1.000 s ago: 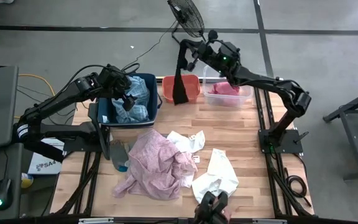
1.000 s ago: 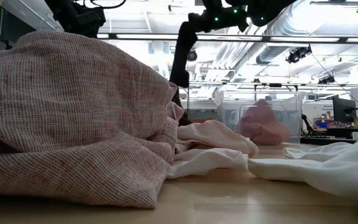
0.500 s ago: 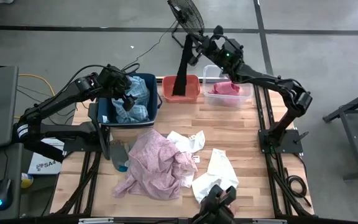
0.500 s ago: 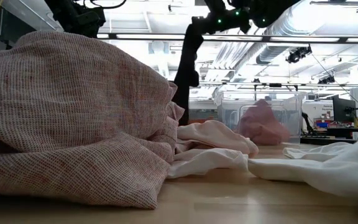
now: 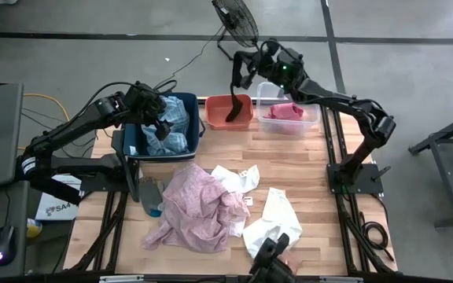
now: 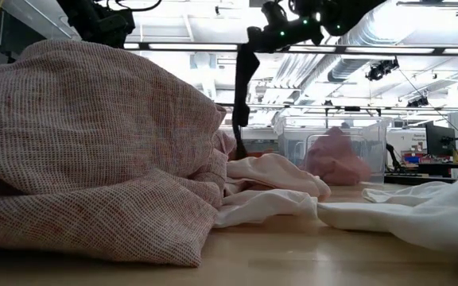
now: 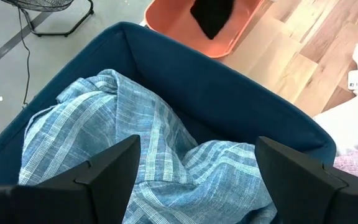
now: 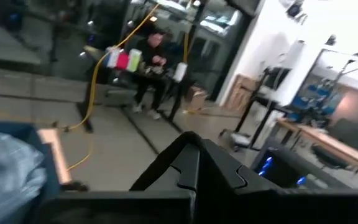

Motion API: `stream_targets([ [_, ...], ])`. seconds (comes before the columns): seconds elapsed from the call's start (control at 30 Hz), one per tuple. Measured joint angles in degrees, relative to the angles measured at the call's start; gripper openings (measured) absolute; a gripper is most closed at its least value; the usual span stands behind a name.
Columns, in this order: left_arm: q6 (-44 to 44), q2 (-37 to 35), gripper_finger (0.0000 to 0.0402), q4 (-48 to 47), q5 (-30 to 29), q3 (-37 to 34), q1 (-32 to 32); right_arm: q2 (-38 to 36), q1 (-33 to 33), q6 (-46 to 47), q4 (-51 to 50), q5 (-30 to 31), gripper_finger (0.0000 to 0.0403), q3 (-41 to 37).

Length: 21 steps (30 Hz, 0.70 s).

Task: Pick & Place Cloths
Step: Put the black sock into the orange bin

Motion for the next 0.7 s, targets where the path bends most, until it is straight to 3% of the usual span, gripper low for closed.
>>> stream_targets([
  [0.27,0.0,0.0,0.0309,-1.2,0.0,0.0,0.0,0.0,1.9,0.8,-9.3,-1.5,0.0003,0.0],
  [0.7,-0.2,0.0,0.0309,-1.2,1.1,0.0,0.0,8.8,2.8,15.8,-13.5,-5.3,0.0003,0.0],
])
